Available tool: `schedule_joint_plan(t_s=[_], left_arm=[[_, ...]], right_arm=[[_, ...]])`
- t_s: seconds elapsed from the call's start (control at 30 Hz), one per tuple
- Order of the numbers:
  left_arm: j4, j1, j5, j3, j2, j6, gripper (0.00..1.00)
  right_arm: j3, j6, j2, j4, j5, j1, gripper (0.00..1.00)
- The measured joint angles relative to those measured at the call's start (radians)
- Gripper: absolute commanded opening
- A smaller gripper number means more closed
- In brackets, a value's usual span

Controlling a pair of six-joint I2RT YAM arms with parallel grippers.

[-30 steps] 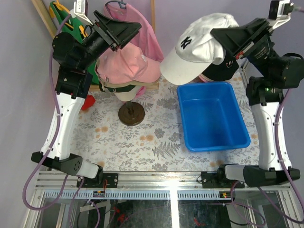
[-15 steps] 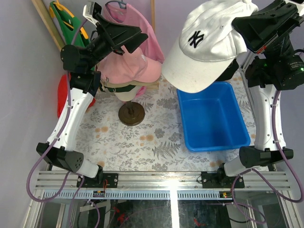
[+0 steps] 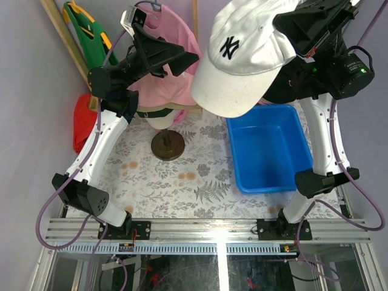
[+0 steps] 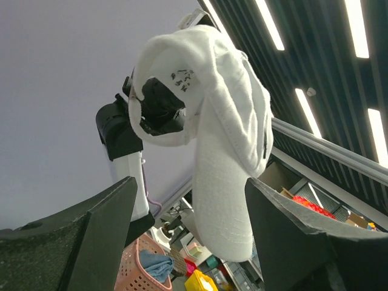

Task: Stack the hats
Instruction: Stack the hat on the hat.

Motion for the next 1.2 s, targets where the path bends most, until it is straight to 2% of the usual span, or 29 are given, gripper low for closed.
schedule_joint_plan(t_s=[0.3, 0.67, 0.8, 1.03, 1.2], left_arm=[[0.046, -0.005, 0.014, -0.036, 0.002, -0.039, 0.73], [0.214, -0.017, 0.014, -0.036, 0.019, -0.168, 0.72], [0.274, -0.02, 0.014, -0.036, 0.019, -0.211, 0.69], [0.364, -0.02, 0.013, -0.026, 0.027, -0.255, 0.52], [0.413, -0.024, 0.002, -0.021, 0.034, -0.255, 0.26]], right_arm=[[0.152, -0.032, 0.102, -0.043, 0.0, 0.07, 0.0], [0.19, -0.042, 0.191, -0.051, 0.0, 0.106, 0.0], [0.19, -0.04, 0.211, -0.047, 0.0, 0.118, 0.0], [0.188, -0.039, 0.219, -0.035, 0.0, 0.134, 0.0], [0.171, -0.039, 0.219, -0.019, 0.0, 0.137, 0.0]])
